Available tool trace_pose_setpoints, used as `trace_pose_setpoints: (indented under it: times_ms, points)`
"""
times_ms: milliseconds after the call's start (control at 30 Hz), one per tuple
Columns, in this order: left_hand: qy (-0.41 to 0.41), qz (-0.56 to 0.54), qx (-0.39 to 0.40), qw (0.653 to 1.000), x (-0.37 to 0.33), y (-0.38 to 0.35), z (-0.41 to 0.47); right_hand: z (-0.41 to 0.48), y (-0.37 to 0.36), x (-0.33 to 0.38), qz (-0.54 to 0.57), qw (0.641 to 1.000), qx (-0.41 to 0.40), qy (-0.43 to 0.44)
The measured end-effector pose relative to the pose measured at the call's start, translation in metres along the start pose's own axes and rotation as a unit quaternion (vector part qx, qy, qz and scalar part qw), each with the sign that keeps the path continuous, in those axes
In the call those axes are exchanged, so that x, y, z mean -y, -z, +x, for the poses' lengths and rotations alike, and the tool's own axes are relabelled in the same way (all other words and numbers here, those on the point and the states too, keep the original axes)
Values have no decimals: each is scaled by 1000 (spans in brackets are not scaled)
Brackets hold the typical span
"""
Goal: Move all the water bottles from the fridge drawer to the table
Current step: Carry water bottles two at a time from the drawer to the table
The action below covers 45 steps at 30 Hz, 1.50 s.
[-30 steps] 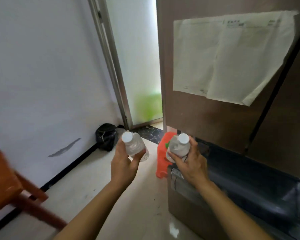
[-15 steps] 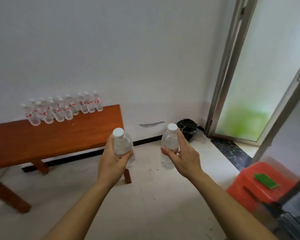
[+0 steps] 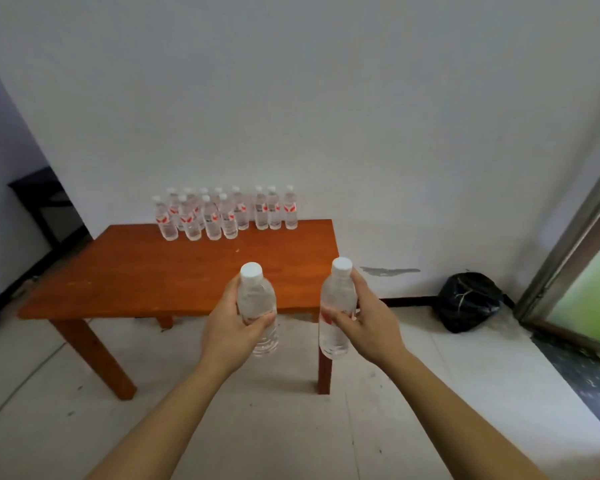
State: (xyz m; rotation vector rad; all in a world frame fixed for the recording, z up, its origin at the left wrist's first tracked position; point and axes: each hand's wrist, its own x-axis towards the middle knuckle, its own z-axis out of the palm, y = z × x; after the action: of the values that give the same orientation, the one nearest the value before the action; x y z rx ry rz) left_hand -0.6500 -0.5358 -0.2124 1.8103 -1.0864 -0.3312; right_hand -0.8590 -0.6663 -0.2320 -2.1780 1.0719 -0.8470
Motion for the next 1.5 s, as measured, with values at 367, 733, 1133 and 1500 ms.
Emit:
trace_pose_setpoints:
  times_ms: [367,733,1133,1500]
  points:
    - [18,44,2,999,45,-52,217,216,-70,-65,-3,999,31,7]
    - [30,22,-18,999,82,-44,440,443,-134,-61,8,998,59,16]
    - [50,22,132,990,241,-55,626,571,-288,-91,-48,982,109,-146]
    - [103,2,162,981,314,-111,721,629,-335,-123,-120,961,133,-211]
